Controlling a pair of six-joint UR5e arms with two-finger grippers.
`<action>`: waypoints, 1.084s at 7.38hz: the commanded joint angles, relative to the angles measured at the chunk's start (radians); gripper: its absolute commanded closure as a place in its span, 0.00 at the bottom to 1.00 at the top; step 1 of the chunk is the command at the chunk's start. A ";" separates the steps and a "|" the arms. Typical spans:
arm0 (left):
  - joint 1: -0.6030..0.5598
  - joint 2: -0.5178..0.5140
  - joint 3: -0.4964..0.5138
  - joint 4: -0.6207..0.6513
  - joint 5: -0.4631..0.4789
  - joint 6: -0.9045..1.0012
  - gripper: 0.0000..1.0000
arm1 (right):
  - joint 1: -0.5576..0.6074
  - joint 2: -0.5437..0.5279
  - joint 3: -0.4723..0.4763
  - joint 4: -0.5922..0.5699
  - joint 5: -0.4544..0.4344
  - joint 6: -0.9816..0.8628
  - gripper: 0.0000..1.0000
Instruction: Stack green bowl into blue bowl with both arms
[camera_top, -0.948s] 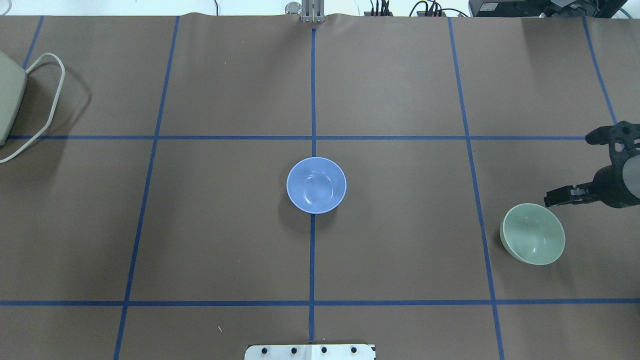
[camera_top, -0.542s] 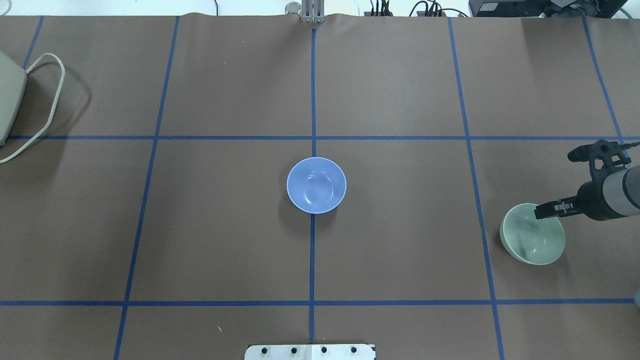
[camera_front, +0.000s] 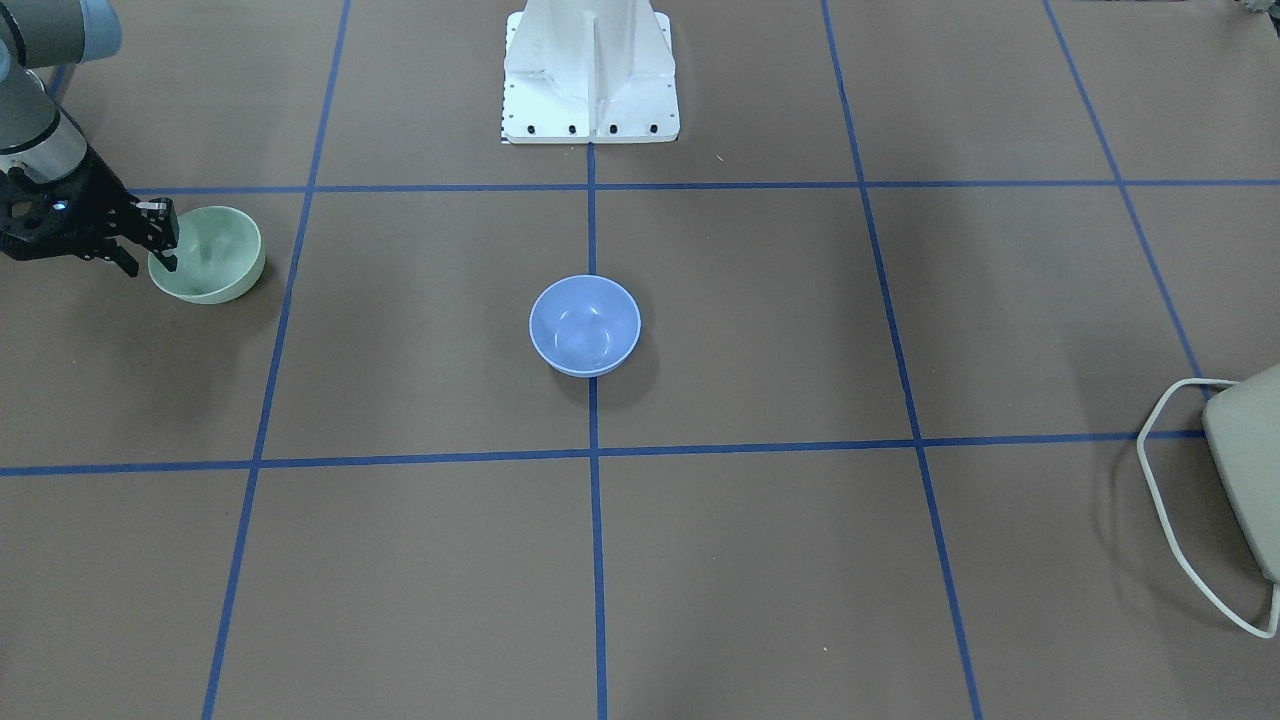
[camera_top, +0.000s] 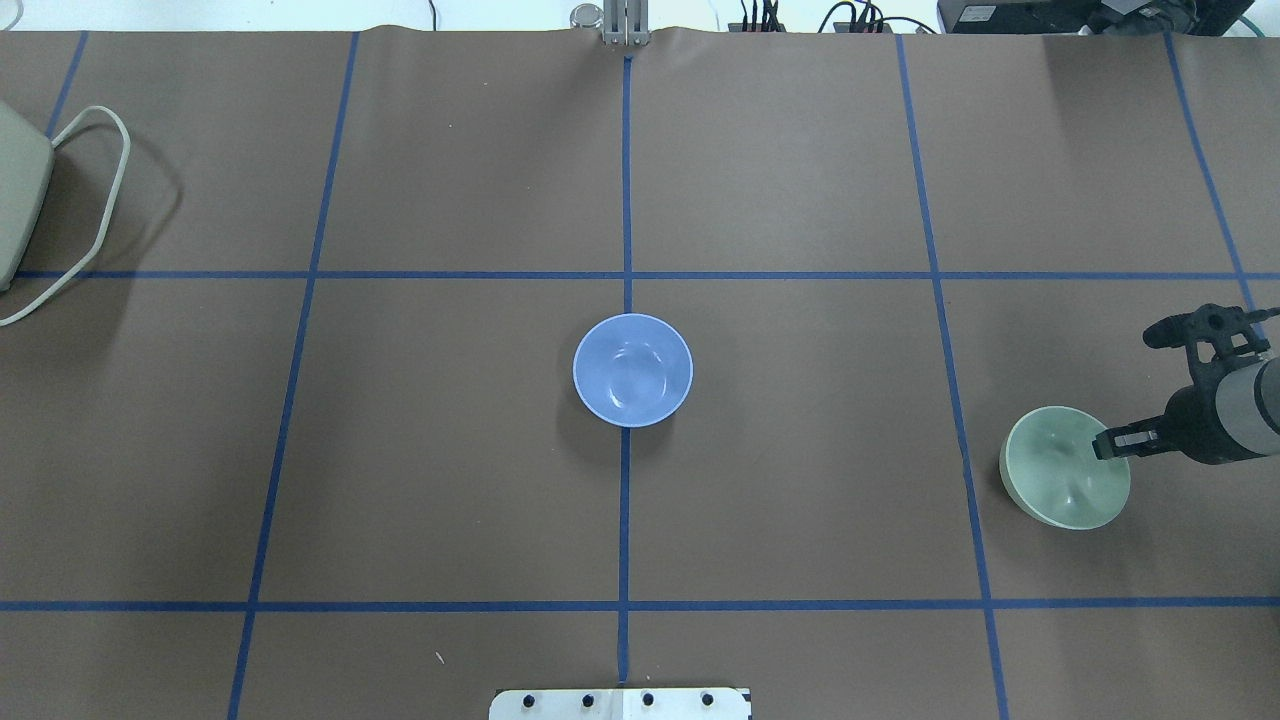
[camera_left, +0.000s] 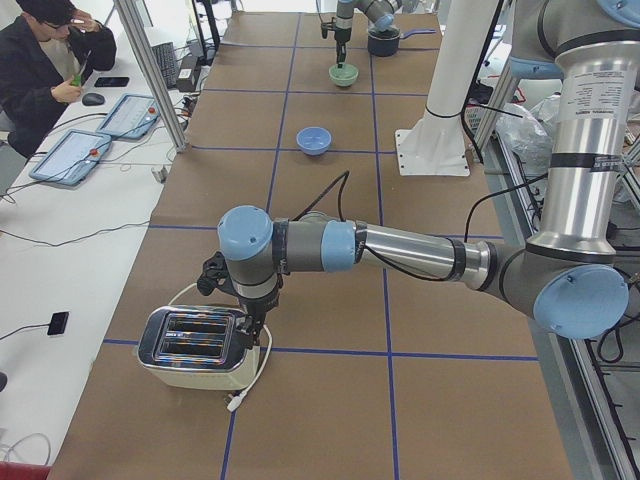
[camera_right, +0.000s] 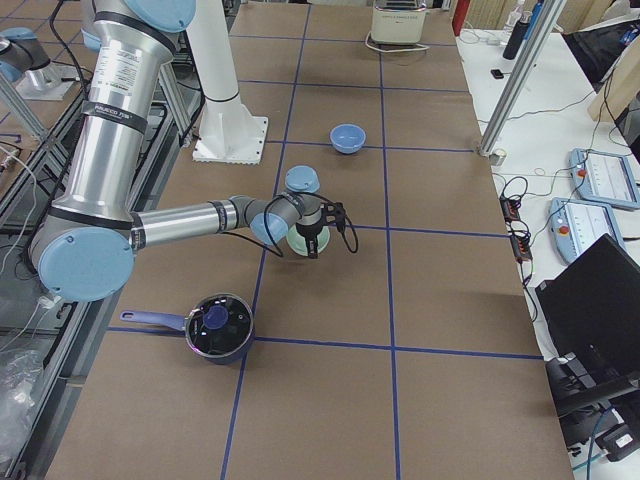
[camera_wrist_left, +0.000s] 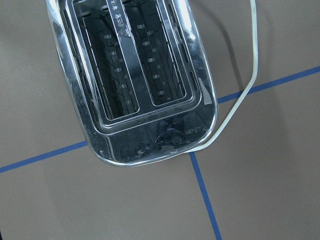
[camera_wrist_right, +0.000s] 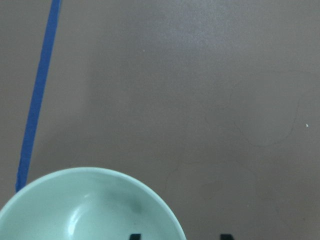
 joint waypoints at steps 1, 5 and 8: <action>0.001 0.002 0.000 -0.001 0.000 0.000 0.01 | -0.020 -0.002 0.001 0.001 -0.002 -0.002 1.00; 0.001 0.002 0.000 -0.001 0.000 -0.002 0.01 | 0.040 -0.002 0.037 0.001 0.059 -0.008 1.00; -0.001 0.002 0.000 -0.001 0.000 -0.002 0.01 | 0.113 0.098 0.038 -0.008 0.126 0.024 1.00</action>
